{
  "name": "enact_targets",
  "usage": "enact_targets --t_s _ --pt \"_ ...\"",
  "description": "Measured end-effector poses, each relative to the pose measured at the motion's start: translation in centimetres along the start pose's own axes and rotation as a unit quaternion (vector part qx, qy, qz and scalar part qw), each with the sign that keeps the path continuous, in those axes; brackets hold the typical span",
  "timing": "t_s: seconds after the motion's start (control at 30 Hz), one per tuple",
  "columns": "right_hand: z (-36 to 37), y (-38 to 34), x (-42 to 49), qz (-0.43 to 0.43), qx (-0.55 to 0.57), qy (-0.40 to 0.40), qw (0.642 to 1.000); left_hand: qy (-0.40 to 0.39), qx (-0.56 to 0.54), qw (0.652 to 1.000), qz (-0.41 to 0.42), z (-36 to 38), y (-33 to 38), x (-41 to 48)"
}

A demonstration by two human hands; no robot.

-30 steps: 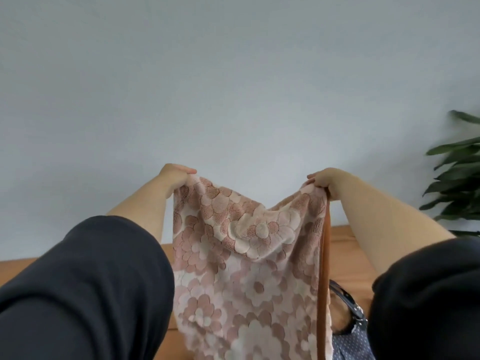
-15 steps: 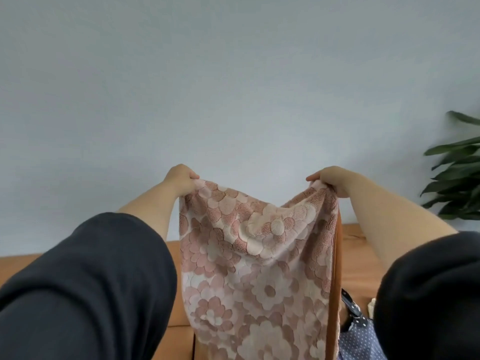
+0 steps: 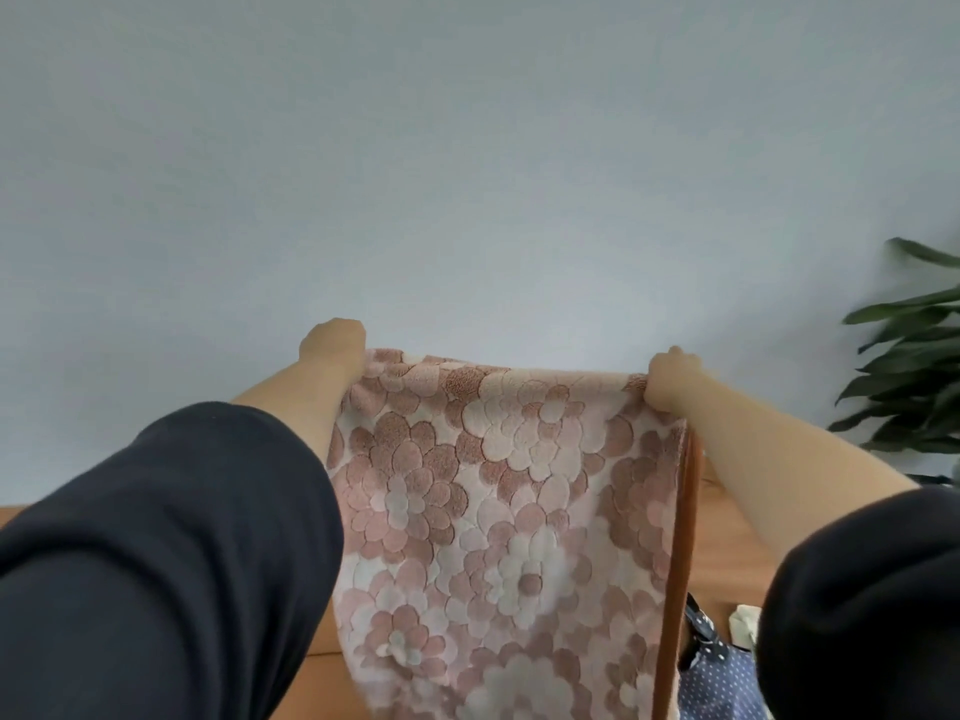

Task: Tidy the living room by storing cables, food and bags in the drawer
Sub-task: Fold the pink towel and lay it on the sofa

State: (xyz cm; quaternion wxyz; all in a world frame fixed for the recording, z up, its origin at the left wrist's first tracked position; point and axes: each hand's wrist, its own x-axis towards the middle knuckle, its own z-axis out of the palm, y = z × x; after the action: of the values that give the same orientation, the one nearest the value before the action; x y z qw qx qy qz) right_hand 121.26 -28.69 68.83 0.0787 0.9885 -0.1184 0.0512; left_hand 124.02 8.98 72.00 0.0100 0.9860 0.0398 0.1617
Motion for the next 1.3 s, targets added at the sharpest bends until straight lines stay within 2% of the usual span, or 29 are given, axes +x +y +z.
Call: enact_targets --t_s 0.13,0.23,0.3,0.37,0.4,0.47,0.53,0.67,0.77,0.9,1.07,1.17,1.23,1.3 --pt "-0.3 -0.4 -0.3 -0.015 -0.141 0.094 0.985 -0.032 0.055 0.998 -0.014 0.4 0.1 -0.9" --pt "-0.8 -1.2 -0.6 -0.034 -0.130 0.106 0.985 -0.075 -0.037 0.996 -0.022 0.5 -0.2 -1.4" --pt "-1.2 -2.1 -0.9 -0.020 -0.033 0.085 0.996 -0.107 -0.177 0.976 -0.069 0.4 -0.2 -1.4" --pt "-2.0 -3.2 -1.1 0.013 0.126 0.053 0.991 -0.149 -0.374 0.906 -0.128 0.2 0.3 -1.3" --pt "-2.5 -3.8 -1.0 0.024 0.209 0.032 0.977 -0.160 -0.445 0.869 -0.143 -0.1 0.8 -1.5" --pt "-3.6 -5.4 -0.8 0.039 0.376 -0.007 0.926 -0.158 -0.539 0.817 -0.130 -0.9 2.2 -1.5" --pt "-4.6 -7.2 -0.4 0.047 0.490 -0.006 0.871 -0.149 -0.602 0.779 -0.095 -2.2 4.1 -1.5" --pt "-7.2 -10.1 1.4 0.019 0.611 -0.007 0.792 -0.133 -0.654 0.743 -0.047 -4.5 7.7 -0.2" --pt "-10.6 -11.1 2.9 -0.002 0.634 0.027 0.773 -0.100 -0.685 0.721 -0.034 -6.5 9.2 1.7" --pt "-16.6 -11.0 4.8 -0.024 0.644 0.127 0.754 -0.049 -0.708 0.704 0.015 -11.0 10.3 4.4" --pt "-23.4 -10.5 6.2 -0.063 0.637 0.247 0.727 0.020 -0.762 0.645 0.059 -16.6 11.4 7.3" --pt "-26.5 -10.5 6.8 -0.103 0.626 0.316 0.705 0.048 -0.804 0.585 0.096 -19.4 11.9 8.5" --pt "-27.1 -10.6 7.0 -0.126 0.586 0.349 0.720 0.061 -0.824 0.554 0.100 -20.0 12.2 9.1" --pt "-25.5 -10.9 7.0 -0.143 0.558 0.348 0.740 0.060 -0.816 0.568 0.088 -18.5 12.1 9.3"
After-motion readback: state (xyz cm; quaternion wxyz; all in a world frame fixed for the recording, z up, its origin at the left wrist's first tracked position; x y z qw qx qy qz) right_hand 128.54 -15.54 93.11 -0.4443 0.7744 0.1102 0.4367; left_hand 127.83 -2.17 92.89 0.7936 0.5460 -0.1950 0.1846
